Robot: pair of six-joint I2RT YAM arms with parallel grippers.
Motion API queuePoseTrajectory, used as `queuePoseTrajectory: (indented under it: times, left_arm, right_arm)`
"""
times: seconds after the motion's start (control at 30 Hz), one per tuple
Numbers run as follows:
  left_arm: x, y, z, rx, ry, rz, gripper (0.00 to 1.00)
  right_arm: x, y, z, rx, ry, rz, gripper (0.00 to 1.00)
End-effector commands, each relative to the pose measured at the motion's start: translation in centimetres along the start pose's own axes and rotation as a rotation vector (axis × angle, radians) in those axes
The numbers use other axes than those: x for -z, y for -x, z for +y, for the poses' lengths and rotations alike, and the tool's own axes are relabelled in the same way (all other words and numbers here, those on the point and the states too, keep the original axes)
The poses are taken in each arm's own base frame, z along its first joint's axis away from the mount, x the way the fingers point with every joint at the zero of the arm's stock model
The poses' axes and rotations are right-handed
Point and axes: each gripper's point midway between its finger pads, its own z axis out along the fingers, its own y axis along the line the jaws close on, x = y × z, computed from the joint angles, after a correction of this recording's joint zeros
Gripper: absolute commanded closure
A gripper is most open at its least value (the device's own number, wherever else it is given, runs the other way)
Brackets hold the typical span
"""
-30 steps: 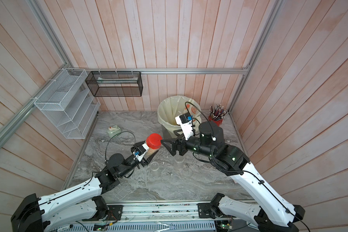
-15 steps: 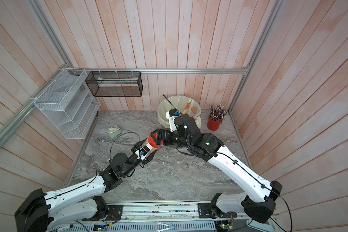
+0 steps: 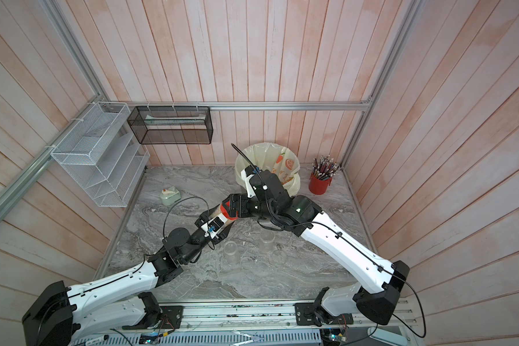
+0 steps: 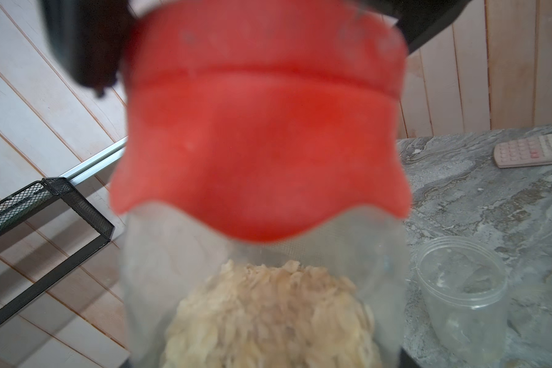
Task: Empty expired oatmeal from jars
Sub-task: Unscrew the lid from the jar.
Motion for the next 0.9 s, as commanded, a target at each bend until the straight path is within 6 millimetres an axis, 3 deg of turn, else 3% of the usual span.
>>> queuePoseTrajectory:
  times: [0.0, 0.27, 0.5, 0.63, 0.77, 0.87]
  left_arm:
    - [0.1, 2.2, 1.6, 0.015, 0.058, -0.067, 0.96]
    - [0.1, 2.1, 1.6, 0.018, 0.058, -0.061, 0.96]
    - [0.3, 2.1, 1.6, 0.030, 0.054, -0.063, 0.96]
    - [0.5, 2.2, 1.5, 0.045, 0.046, -0.072, 0.96]
    - [1.2, 2.7, 0.9, 0.101, 0.002, -0.105, 0.96]
    - [2.0, 2.8, 0.1, 0.188, -0.063, -0.138, 0.97]
  right_arm:
    - [0.4, -0.4, 0.7, 0.014, 0.011, 0.014, 0.17]
    - [0.1, -1.4, 0.7, 0.022, 0.006, 0.035, 0.20]
    - [-0.3, -2.4, 0.5, 0.034, -0.003, 0.057, 0.29]
    - [-0.2, -2.5, 0.4, 0.045, -0.014, 0.056, 0.40]
    - [0.5, -2.2, 0.6, 0.095, -0.004, 0.038, 0.59]
    - [1.6, -1.5, 2.0, 0.187, 0.067, -0.002, 0.65]
